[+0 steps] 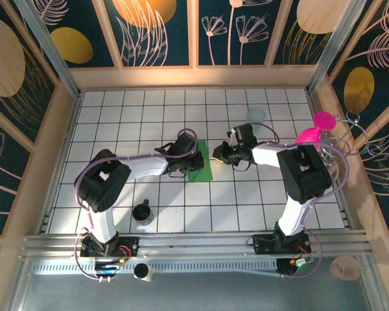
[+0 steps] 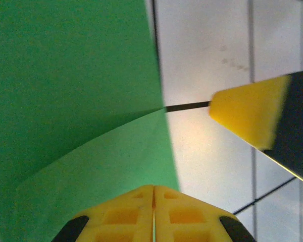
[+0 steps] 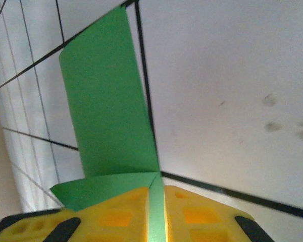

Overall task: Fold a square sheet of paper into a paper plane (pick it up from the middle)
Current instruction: Fold the triangle a second time at the center of the table.

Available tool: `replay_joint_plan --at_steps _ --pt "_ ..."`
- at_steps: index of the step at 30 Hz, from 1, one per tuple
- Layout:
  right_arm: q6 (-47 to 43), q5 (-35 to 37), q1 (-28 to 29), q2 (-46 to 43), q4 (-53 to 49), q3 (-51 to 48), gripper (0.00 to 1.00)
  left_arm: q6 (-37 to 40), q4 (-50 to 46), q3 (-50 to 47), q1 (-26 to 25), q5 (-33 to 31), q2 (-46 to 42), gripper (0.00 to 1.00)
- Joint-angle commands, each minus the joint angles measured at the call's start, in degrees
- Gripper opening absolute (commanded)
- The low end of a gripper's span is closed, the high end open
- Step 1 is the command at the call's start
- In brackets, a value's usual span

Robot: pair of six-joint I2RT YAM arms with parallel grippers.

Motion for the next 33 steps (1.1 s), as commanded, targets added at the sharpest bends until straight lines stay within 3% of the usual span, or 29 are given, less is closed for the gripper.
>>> replay_joint_plan --at_steps 1,10,17,33 --pt "3.1 -2.9 1.5 -0.6 3.2 -1.4 0.19 0.7 -1.2 -0.1 -0.1 -0.1 0.2 0.1" --pt "6.2 -4.0 3.7 0.6 5.6 -2.2 0.29 -0.2 -0.4 -3.7 -0.1 -3.6 -3.8 0.15" --pt "7.3 -4.2 4.3 1.4 6.2 -2.3 0.3 -0.8 0.8 -5.5 0.8 -4.2 -3.9 0.17" --pt "9.8 -3.8 5.4 3.0 6.3 -2.0 0.33 -6.6 9.0 -13.3 2.9 0.7 -3.6 0.23"
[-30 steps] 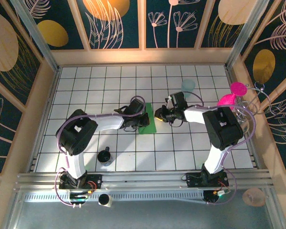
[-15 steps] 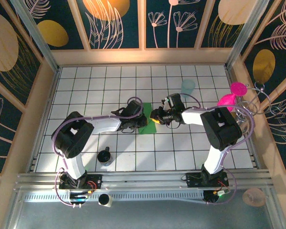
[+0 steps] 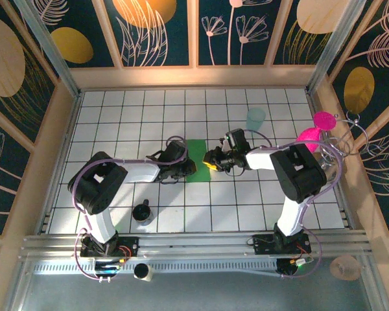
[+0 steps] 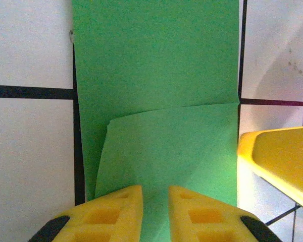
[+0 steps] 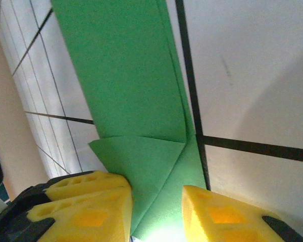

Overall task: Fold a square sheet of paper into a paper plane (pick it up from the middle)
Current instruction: Fold the triangle a second time at the center of the table.

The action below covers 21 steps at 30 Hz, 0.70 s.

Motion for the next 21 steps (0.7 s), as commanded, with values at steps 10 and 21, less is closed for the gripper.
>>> replay_joint_plan --at_steps 10,21 --pt "0.5 3.8 1.9 3.6 -3.6 3.7 0.33 -4.6 2.6 -5.2 0.8 2.9 -1.3 0.23" --pt "0.5 10.9 2.8 4.6 -10.2 8.1 0.33 -7.3 8.2 -7.8 1.8 7.7 -1.4 0.23"
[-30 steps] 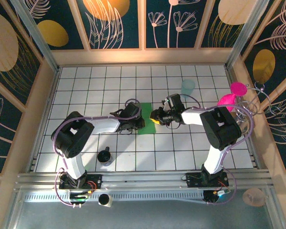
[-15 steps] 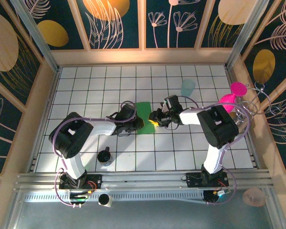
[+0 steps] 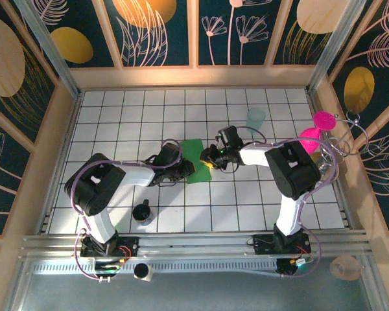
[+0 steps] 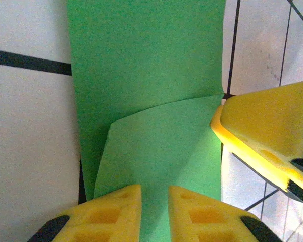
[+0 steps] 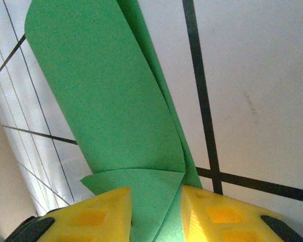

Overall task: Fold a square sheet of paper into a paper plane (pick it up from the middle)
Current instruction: Fold the triangle a second time at the center of the table, then turn over the paper at the center of the table.

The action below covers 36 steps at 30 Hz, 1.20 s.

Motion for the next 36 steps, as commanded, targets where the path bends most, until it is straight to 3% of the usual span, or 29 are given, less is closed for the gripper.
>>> replay_joint_plan --at_steps 1,18,24,36 --pt "0.3 4.6 0.3 1.6 -3.4 1.4 0.32 -1.8 -0.9 -1.7 0.3 3.1 0.2 0.23" --pt "2.6 -5.8 0.7 0.5 7.3 -2.0 0.29 -1.6 -0.5 -2.2 0.8 3.6 0.1 0.23" --pt "1.2 -6.1 0.8 0.8 7.6 -3.2 0.26 -1.4 -0.9 -2.0 0.9 3.5 -0.3 0.23" --pt "-2.5 -4.3 0.6 2.2 7.7 -2.2 0.11 -1.1 -0.4 -1.4 1.2 4.1 -2.2 0.23"
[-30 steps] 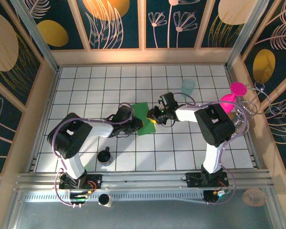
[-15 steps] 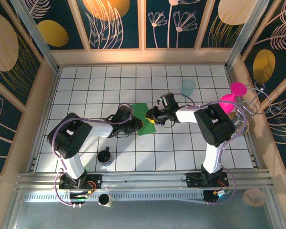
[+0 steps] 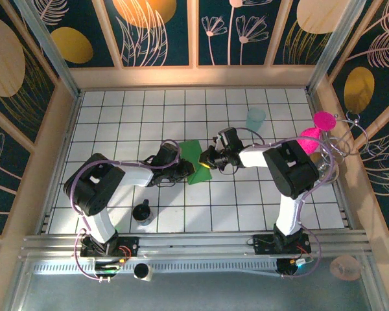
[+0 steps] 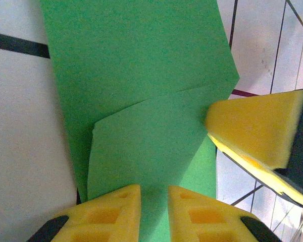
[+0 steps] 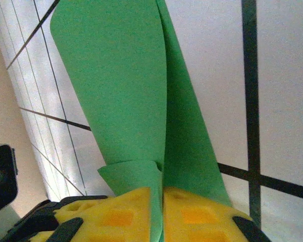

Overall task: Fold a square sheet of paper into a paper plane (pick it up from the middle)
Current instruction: Turn over the paper at the center of the table.

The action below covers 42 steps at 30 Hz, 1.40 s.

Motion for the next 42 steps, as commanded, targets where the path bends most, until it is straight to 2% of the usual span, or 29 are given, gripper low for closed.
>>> replay_joint_plan --at_steps 1,8,16,24,27,36,42 --pt "-2.0 0.7 0.3 1.4 1.1 0.2 0.1 -0.1 -1.6 -0.4 0.4 1.2 -2.3 0.23" --pt "-3.9 2.4 -1.0 -1.0 3.8 -0.9 0.0 -0.4 -1.4 -1.1 1.9 -0.4 -8.3 0.27" --pt "-6.4 1.3 -2.5 -9.7 8.9 -3.6 0.0 -3.9 2.9 -6.5 3.9 -3.5 -16.9 0.56" --pt "-1.4 -6.5 -4.4 -16.0 15.6 -5.0 0.0 -12.6 24.3 -13.7 4.0 2.4 -19.4 0.81" --pt "1.1 -9.1 -4.8 -17.5 18.1 -5.1 0.0 -13.6 26.8 -14.0 4.0 3.3 -19.4 0.87" --pt "10.7 -15.3 -5.3 -17.6 28.7 -7.2 0.0 -13.0 30.5 -12.5 4.0 6.5 -19.3 0.88" --pt "13.3 -16.8 -5.5 -17.3 31.4 -8.2 0.0 -13.1 32.5 -11.5 4.0 7.8 -18.9 0.79"
